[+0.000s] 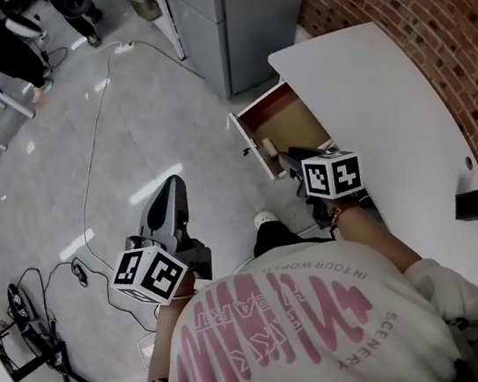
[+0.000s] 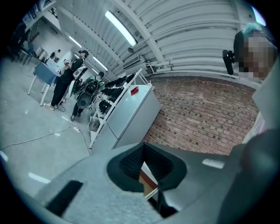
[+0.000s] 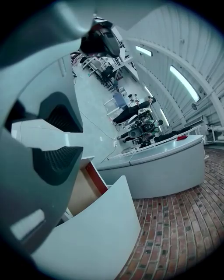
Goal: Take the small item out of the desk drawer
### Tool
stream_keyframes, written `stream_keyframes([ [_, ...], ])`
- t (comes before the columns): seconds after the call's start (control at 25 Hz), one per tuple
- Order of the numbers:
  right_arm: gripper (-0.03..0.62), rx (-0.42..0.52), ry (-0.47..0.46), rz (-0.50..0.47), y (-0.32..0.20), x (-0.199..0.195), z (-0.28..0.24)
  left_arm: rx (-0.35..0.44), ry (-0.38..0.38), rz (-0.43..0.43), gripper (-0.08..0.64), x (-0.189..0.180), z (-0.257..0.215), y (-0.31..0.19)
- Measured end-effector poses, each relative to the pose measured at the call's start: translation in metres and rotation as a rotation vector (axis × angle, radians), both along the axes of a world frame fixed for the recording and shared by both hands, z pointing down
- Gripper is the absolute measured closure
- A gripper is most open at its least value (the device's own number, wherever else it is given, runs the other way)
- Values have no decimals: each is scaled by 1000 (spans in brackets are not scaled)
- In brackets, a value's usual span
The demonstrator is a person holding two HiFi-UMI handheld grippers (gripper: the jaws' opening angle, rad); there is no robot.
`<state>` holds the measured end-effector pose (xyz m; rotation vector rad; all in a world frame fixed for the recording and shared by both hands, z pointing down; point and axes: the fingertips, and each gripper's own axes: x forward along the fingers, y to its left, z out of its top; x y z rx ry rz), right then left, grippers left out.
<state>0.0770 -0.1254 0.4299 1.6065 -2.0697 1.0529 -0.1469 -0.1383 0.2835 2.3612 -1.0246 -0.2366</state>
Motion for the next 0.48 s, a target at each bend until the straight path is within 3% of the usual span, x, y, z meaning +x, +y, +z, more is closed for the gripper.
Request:
stream_keyframes([
  [0.48,483,-66,-22,-75,-83,18,23,-49,-15,-90,555,16,14,-64],
])
